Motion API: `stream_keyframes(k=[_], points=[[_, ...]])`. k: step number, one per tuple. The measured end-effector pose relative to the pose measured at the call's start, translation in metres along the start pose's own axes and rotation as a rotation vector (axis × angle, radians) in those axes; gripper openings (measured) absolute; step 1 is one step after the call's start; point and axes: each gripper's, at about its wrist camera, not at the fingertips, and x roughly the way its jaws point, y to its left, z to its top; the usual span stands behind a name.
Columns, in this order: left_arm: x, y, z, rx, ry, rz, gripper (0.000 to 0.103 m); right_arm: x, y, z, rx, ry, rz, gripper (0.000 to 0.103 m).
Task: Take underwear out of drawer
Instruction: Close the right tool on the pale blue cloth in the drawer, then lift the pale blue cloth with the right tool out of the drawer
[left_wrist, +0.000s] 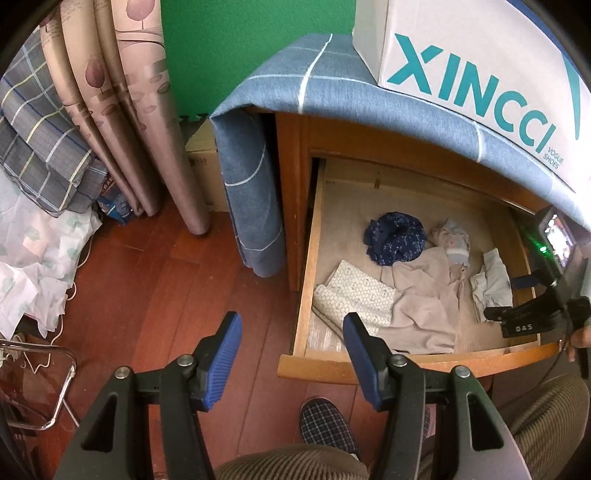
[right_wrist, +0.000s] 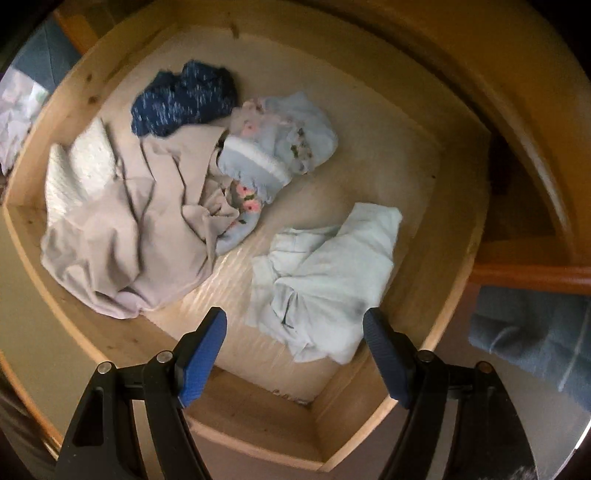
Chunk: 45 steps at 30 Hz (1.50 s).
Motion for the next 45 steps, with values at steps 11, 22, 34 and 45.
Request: stream_keyframes(k=[11, 22, 34, 45], points=[[0.003, 0.001, -0.001, -0.002, 0.013, 0.001, 0.058, 0.019, -0.014, 0.031, -0.057, 0.026, -0.038, 0.083], [0.006, 0.001, -0.001, -0.006, 0.022, 0.0, 0.058, 0.048, -0.018, 0.027, -0.115, 0.059, -0.092, 0.085], [0.006, 0.003, -0.001, -0.013, 0.023, -0.005, 0.058, 0.053, -0.022, 0.021, -0.126, 0.119, -0.113, 0.051], [0.009, 0.001, 0.0, -0.011, 0.044, -0.036, 0.058, 0.026, -0.006, -0.005, -0.023, 0.1, -0.044, 0.042]])
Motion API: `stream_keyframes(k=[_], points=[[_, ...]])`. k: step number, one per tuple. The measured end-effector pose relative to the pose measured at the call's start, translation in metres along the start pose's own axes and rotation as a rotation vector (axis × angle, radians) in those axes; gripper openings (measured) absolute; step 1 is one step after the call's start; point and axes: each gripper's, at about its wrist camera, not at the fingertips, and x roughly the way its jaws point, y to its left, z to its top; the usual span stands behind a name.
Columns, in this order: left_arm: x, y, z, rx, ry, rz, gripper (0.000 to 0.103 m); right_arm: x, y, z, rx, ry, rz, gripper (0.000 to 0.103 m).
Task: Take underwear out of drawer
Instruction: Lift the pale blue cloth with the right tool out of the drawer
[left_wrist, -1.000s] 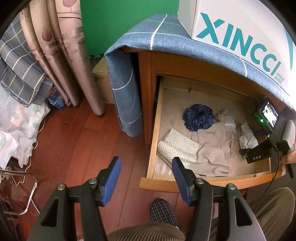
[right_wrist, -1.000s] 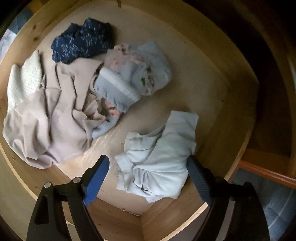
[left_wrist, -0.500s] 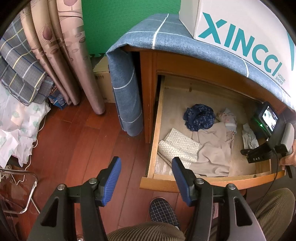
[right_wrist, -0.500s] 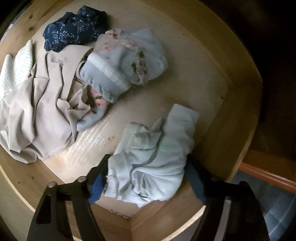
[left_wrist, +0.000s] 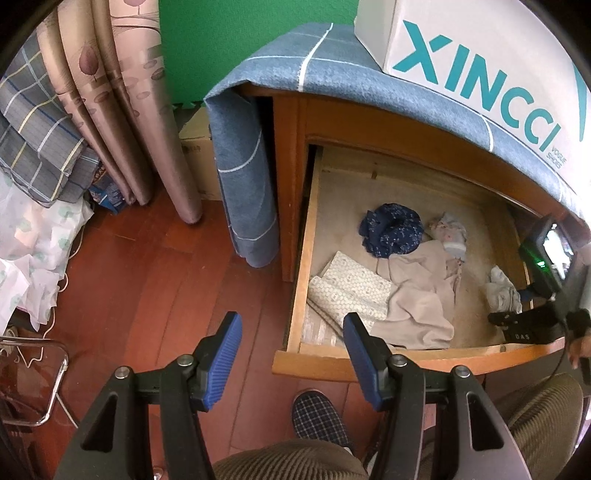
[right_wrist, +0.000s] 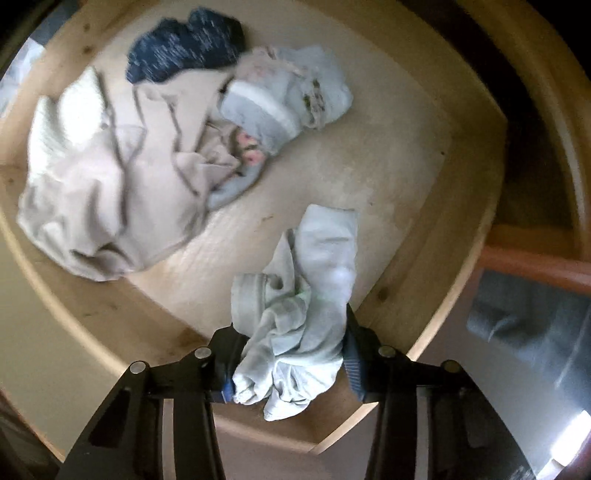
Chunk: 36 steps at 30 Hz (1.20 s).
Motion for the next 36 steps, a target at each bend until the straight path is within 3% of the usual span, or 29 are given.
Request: stream_keyframes(k=[3, 6, 14, 18, 24, 26, 36], points=[[0.002, -0.003, 0.0, 0.012, 0.01, -0.013, 0.058, -0.017, -0.004, -0.008, 0.083, -0.054, 0.047, 0.042], [0.004, -0.004, 0.0, 0.025, 0.028, -0.04, 0.058, -0.036, -0.01, -0.018, 0.155, -0.127, 0.026, 0.042], [0.012, -0.012, 0.004, 0.078, 0.09, -0.095, 0.058, -0.065, -0.035, -0.046, 0.457, -0.213, 0.191, 0.042], [0.013, -0.02, 0.013, 0.124, 0.117, -0.114, 0.058, -0.077, -0.014, -0.063, 0.528, -0.252, 0.207, 0.042], [0.027, -0.042, 0.031, 0.153, 0.216, -0.195, 0.059, -0.083, -0.005, -0.067, 0.55, -0.272, 0.19, 0.042], [0.034, -0.051, 0.034, 0.165, 0.248, -0.217, 0.065, -0.084, -0.004, -0.067, 0.543, -0.27, 0.177, 0.042], [0.071, -0.079, 0.034, 0.242, 0.37, -0.152, 0.066, -0.081, -0.007, -0.07, 0.569, -0.26, 0.162, 0.042]])
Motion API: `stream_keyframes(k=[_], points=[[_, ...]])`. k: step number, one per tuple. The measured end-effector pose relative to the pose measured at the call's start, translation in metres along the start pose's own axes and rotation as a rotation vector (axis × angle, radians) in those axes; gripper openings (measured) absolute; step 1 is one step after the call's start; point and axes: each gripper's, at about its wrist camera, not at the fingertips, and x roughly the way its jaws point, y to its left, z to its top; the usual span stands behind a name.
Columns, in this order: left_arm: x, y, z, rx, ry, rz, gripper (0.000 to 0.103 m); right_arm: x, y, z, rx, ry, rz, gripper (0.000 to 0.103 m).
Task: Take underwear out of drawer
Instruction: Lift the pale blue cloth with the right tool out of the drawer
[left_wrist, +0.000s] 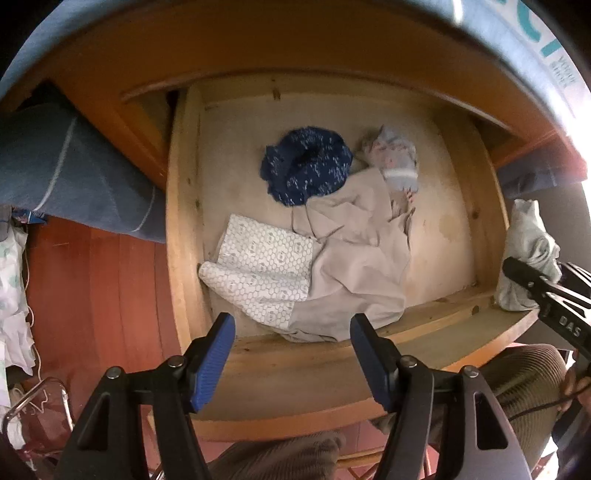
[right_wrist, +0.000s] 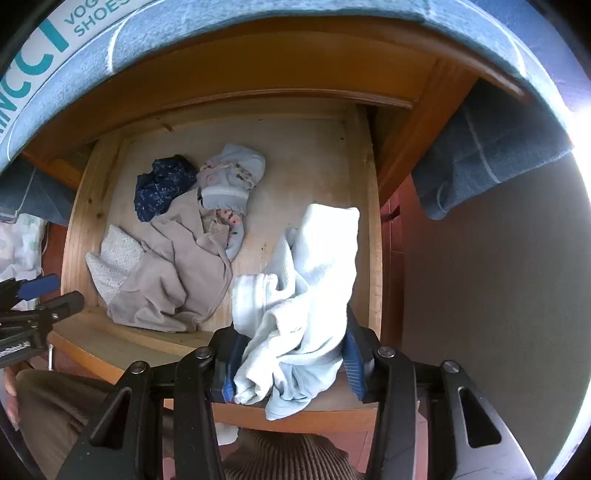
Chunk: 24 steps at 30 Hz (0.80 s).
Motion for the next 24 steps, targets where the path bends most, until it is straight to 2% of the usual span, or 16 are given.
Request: stream_keyframes(k=[9, 24], points=[[0.023, -0.01, 0.014, -0.04, 0.093, -0.008, 0.068, 0.002, -0.004, -0.001, 0.013, 0.006, -0.008, 0.042], [0.05, -0.017, 0.014, -0.072, 0.188, 0.011, 0.068, 0.002, -0.004, 0.0, 0.012, 0.011, -0.002, 0.042]])
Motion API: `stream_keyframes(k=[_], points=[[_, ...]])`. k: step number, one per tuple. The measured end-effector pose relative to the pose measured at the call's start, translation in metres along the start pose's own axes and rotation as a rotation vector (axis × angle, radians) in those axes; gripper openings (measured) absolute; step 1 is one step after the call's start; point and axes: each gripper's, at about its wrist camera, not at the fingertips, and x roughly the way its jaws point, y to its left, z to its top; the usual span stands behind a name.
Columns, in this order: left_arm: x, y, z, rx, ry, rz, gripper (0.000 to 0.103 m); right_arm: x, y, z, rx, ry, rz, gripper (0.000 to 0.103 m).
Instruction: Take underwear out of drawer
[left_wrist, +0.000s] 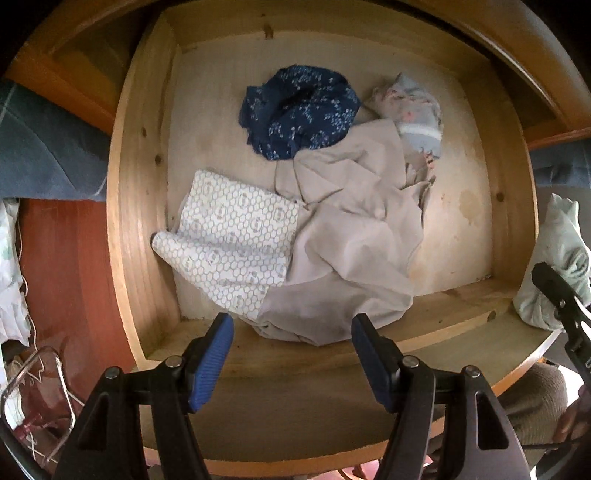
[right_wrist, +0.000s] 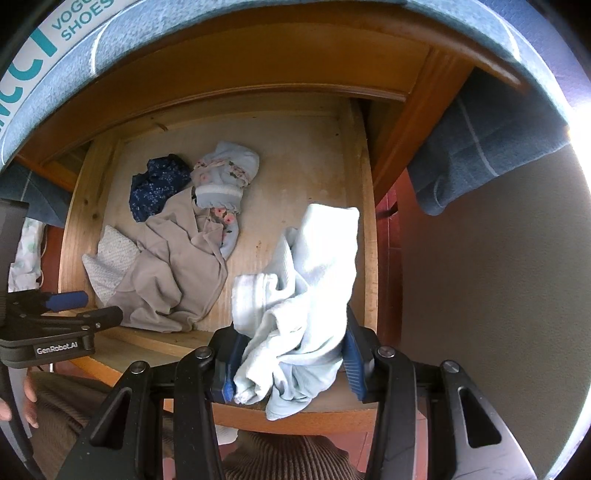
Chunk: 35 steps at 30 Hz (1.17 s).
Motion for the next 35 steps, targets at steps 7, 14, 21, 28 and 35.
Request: stream_keyframes(k=[7, 14, 21, 28, 35], points=[[0.002, 0.001, 0.01, -0.027, 0.011, -0.025, 0.068, 0.002, 0.0, 0.0, 0.004, 0.006, 0.014, 0.042], [0.02, -0.009, 0.016, 0.009, 0.076, -0.02, 0.076, 0.001, 0.0, 0.0, 0.001, 0.007, 0.016, 0.042], [0.032, -0.011, 0.023, -0.013, 0.101, -0.022, 0.076, 0.001, 0.001, 0.0, -0.007, 0.008, 0.018, 0.042], [0.039, -0.01, 0.025, -0.038, 0.098, 0.009, 0.077, 0.002, 0.001, 0.0, -0.007, 0.009, 0.023, 0.042], [0.043, -0.011, 0.028, -0.062, 0.126, 0.009, 0.077, 0.002, 0.001, 0.0, -0.007, 0.007, 0.022, 0.042]])
